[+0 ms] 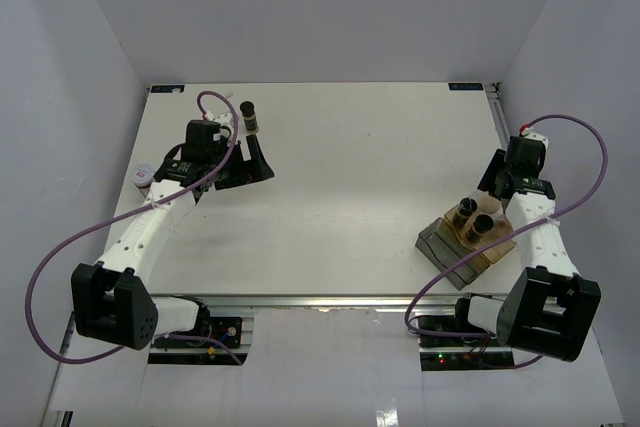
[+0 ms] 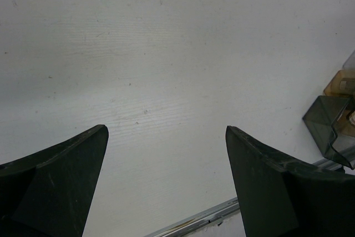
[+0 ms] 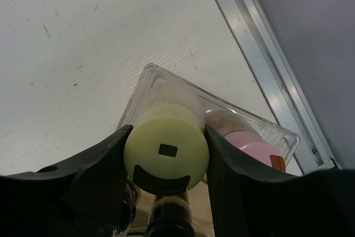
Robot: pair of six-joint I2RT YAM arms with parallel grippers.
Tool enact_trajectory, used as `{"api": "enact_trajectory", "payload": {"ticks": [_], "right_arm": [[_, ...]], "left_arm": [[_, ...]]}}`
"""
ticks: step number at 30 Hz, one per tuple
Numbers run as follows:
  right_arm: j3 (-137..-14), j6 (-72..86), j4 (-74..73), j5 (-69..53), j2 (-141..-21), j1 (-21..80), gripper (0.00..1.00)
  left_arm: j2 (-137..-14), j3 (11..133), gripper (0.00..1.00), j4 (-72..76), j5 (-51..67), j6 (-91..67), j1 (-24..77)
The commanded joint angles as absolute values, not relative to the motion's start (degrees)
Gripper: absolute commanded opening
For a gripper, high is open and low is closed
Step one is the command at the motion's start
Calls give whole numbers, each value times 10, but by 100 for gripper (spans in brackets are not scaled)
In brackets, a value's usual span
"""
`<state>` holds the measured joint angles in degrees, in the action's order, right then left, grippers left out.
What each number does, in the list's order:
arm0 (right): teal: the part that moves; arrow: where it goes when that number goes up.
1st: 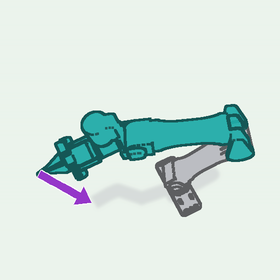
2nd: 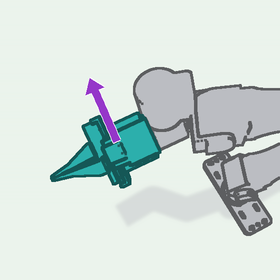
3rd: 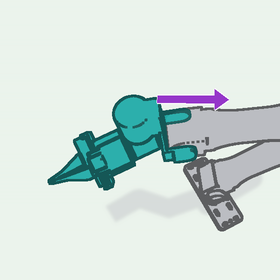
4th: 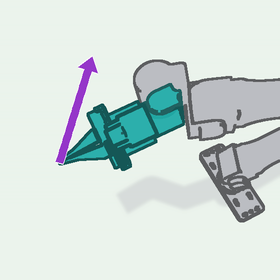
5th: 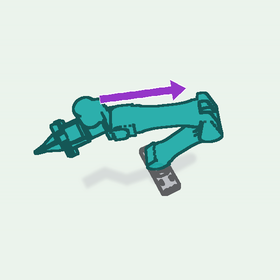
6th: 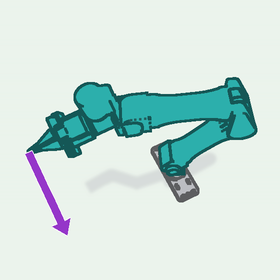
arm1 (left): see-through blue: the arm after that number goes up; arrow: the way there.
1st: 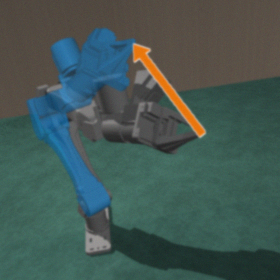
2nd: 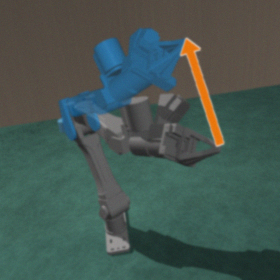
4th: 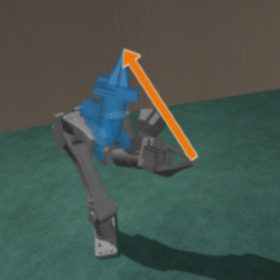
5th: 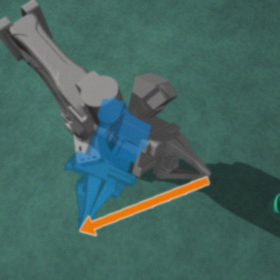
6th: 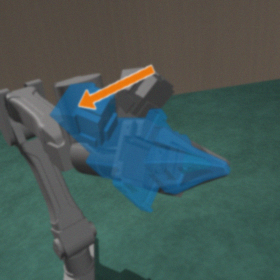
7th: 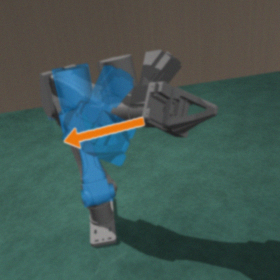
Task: Organize the condiment bottles
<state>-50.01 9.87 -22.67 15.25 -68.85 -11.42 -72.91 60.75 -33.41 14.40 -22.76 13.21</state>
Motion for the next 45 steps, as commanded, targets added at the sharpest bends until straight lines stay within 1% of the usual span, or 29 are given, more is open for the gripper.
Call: {"api": "enact_trajectory", "payload": {"ticks": [1, 8, 15, 18, 20, 24, 27, 30, 35, 38, 45], "right_arm": [[-499, 97, -189, 161, -698, -117, 59], [-502, 103, -192, 161, -713, -117, 67], [-514, 103, -204, 153, -714, -118, 70], [-535, 103, -226, 140, -706, -117, 71], [-561, 103, -247, 118, -695, -116, 72], [-596, 111, -269, 71, -677, -113, 81], [-620, 114, -271, 34, -659, -98, 82], [-645, 109, -264, 31, -643, -44, 82], [-710, 77, -276, 15, -664, 42, 83], [-717, 67, -264, 7, -667, 84, 83], [-722, 55, -240, -13, -671, 103, 84]], "left_arm": [[-728, 620, 98, -329, 153, -224, 129], [-728, 627, 98, -332, 151, -225, 129], [-737, 628, 98, -326, 145, -228, 129], [-752, 645, 98, -321, 125, -231, 129], [-780, 693, 98, -327, 99, -236, 129], [-851, 799, 98, -331, 50, -240, 127], [-912, 881, 98, -335, 21, -236, 122], [-964, 948, 98, -337, -18, -225, 114], [-1044, 983, 94, -326, -47, -187, 108], [-1081, 987, 92, -302, -78, -178, 107], [-1171, 1046, 89, -261, -87, -149, 107]]}}
